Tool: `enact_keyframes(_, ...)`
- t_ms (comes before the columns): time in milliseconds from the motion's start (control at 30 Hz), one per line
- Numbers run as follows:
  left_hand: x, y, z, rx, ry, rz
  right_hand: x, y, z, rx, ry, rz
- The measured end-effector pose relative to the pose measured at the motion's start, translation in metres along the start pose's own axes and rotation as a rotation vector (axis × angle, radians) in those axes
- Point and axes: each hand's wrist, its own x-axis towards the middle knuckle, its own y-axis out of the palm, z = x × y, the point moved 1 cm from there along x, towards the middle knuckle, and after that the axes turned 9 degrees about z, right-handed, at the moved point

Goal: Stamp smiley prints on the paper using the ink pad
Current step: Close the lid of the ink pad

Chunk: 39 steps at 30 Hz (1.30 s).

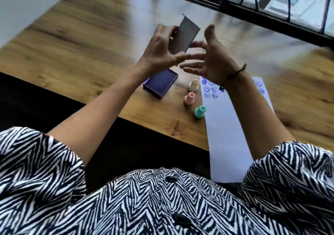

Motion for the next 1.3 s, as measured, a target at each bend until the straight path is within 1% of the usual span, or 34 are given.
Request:
enact_keyframes(67,-0.013,-0.003,0.001,-0.006,0.028,-0.021,0.004,0.012,-0.005,0.021,-0.020,0.113)
enact_keyframes(200,-0.031,-0.005,0.007,-0.016,0.088,-0.084,0.006,0.025,-0.004,-0.019,0.008,0.237)
enact_keyframes(267,-0.037,-0.007,0.012,0.003,0.122,-0.053,0.003,0.027,-0.001,-0.067,0.024,0.273)
enact_keyframes(333,-0.042,-0.011,0.021,0.005,0.088,0.020,0.003,0.029,0.000,-0.149,-0.036,0.257)
enact_keyframes(367,-0.045,-0.014,0.027,-0.024,0.023,0.039,0.004,0.030,0.000,-0.256,-0.089,0.224)
enact_keyframes(400,-0.048,-0.017,0.034,-0.067,-0.061,0.039,0.005,0.031,-0.002,-0.441,-0.140,0.172)
enact_keyframes(500,-0.057,-0.023,0.054,-0.173,-0.286,0.011,0.008,0.035,-0.016,-1.165,-0.198,0.052)
enact_keyframes(533,-0.059,-0.023,0.057,-0.199,-0.328,0.020,0.007,0.038,-0.021,-1.316,-0.190,0.033)
enact_keyframes(567,-0.060,-0.022,0.059,-0.219,-0.358,0.034,0.006,0.041,-0.027,-1.398,-0.182,0.034)
enact_keyframes(633,-0.060,-0.019,0.060,-0.234,-0.395,0.056,0.006,0.048,-0.034,-1.447,-0.177,0.038)
enact_keyframes(733,-0.060,-0.014,0.059,-0.268,-0.419,0.078,0.008,0.052,-0.040,-1.433,-0.150,0.036)
enact_keyframes(967,-0.057,-0.011,0.056,-0.303,-0.429,0.070,0.013,0.055,-0.046,-1.475,-0.121,0.018)
enact_keyframes(1300,-0.056,-0.008,0.058,-0.250,-0.425,0.069,0.011,0.059,-0.043,-1.440,-0.127,-0.042)
